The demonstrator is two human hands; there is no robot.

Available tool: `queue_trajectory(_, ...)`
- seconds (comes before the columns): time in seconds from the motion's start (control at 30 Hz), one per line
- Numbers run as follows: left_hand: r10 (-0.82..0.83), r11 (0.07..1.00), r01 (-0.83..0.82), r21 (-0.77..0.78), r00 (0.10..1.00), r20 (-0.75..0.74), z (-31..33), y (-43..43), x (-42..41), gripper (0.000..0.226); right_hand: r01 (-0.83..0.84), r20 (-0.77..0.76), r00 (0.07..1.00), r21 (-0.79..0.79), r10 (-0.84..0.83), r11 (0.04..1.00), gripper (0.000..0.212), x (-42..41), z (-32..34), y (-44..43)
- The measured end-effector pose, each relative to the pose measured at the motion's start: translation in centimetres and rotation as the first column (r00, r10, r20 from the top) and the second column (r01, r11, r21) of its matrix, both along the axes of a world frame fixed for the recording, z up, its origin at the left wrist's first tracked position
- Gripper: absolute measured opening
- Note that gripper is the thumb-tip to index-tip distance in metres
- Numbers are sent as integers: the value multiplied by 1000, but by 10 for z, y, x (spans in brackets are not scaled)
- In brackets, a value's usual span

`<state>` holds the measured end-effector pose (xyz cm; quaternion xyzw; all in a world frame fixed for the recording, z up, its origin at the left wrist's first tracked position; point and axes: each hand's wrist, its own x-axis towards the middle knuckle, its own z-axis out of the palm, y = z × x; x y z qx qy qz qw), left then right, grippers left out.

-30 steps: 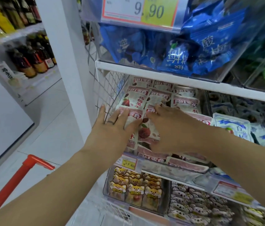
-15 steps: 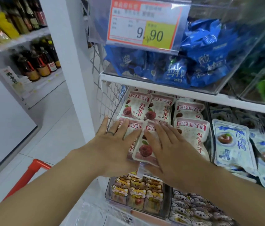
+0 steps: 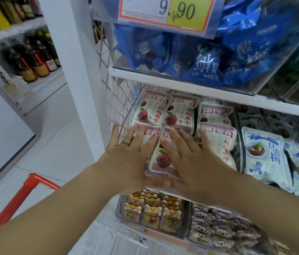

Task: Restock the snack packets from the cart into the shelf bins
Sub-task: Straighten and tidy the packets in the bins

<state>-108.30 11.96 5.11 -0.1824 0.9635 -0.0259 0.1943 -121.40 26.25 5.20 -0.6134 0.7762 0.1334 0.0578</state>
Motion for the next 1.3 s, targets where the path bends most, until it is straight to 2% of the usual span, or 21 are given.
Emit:
queue_trajectory(0.07, 7, 1000, -6, 15, 1000, -24, 0, -1, 1, 120, -8, 13, 1000, -1, 8, 1000, 86, -2, 1, -3)
queue_trajectory(0.13, 42, 997, -35, 69, 995, -93, 3, -1, 3, 121, 23, 122, 992, 6, -24, 1000, 86, -5, 16, 1)
queue_trajectory(0.2, 105, 987, -76, 141, 972, -212, 6, 2, 5, 104, 96, 214, 973, -40, -85, 995, 90, -10, 32, 8)
queue_trajectory(0.27, 137, 983, -87, 159, 931, -339, 5, 6, 7, 95, 200, 184, 967, -109, -178, 974, 100, -19, 38, 17)
queue_trajectory(0.37, 32, 993, 19, 115, 904, -426, 3, 24, 0, 87, 292, 109, 953, -99, -281, 951, 115, -26, 35, 21)
queue_trajectory(0.47, -78, 989, 122, 81, 906, -416, -4, 34, -11, 83, 280, 112, 957, -102, -268, 955, 129, -25, 27, 25)
queue_trajectory(0.53, -114, 990, 138, 31, 906, -407, -9, 32, -15, 81, 253, 113, 965, -132, -239, 959, 123, -19, 21, 32)
queue_trajectory(0.6, -137, 988, 152, 6, 911, -389, -12, 26, -16, 77, 239, 90, 970, -157, -227, 958, 106, -12, 15, 37)
queue_trajectory(0.7, -123, 983, 166, 79, 912, -392, -5, 19, -14, 74, 228, 116, 970, -146, -212, 963, 95, -10, 10, 33)
queue_trajectory(0.8, -67, 979, 141, 147, 904, -423, -3, 19, -17, 72, 220, 111, 973, -160, -204, 962, 93, -15, 11, 29)
queue_trajectory(0.93, -62, 986, 119, 113, 907, -417, -12, 27, -25, 61, 248, 38, 969, -121, -245, 961, 96, -16, 8, 32)
queue_trajectory(1.1, -48, 988, 103, 114, 912, -408, -19, 23, -21, 64, 240, 4, 970, -127, -241, 963, 94, -15, 1, 19)
queue_trajectory(1.2, -17, 979, 96, 177, 915, -403, -7, 20, -23, 65, 217, -24, 975, -101, -220, 971, 93, -15, 15, 22)
queue_trajectory(1.3, -13, 983, 97, 154, 882, -471, 7, 22, -23, 71, 253, 6, 967, -194, -257, 948, 86, -24, 32, 22)
